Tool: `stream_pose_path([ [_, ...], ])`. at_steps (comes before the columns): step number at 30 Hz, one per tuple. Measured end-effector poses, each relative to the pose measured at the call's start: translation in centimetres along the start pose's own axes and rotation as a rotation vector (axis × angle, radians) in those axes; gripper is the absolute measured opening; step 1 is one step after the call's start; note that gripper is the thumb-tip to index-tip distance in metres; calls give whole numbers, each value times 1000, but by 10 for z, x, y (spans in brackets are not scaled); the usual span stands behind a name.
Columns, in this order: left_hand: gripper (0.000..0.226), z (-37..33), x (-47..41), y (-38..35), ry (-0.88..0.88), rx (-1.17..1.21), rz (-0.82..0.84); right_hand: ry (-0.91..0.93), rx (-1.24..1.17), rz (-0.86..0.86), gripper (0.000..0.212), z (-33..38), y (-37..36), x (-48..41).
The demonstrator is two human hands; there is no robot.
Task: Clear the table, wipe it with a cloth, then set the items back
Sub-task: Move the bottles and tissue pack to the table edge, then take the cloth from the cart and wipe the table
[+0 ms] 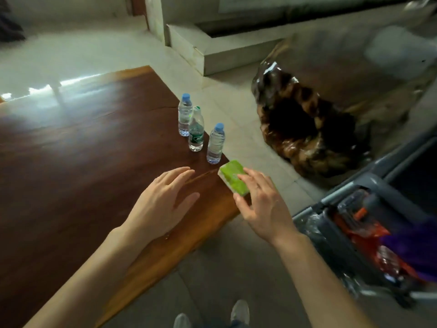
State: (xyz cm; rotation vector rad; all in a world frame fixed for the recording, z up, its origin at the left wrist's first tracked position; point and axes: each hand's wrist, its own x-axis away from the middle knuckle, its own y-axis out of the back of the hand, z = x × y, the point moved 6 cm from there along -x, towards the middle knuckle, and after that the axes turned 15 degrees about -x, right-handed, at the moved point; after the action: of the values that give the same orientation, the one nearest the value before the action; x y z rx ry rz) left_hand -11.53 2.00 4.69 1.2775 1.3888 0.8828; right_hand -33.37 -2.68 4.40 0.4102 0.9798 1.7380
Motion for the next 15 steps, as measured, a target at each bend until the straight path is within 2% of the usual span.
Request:
stream_pose_path([
  [7,51,-153,-50,-30,-343,-9,10,-164,191,-118,42,-82,107,78],
  [15,50,-342,-83,-72,-681,-19,34,-446,389,-246,53,-187,218,180],
])
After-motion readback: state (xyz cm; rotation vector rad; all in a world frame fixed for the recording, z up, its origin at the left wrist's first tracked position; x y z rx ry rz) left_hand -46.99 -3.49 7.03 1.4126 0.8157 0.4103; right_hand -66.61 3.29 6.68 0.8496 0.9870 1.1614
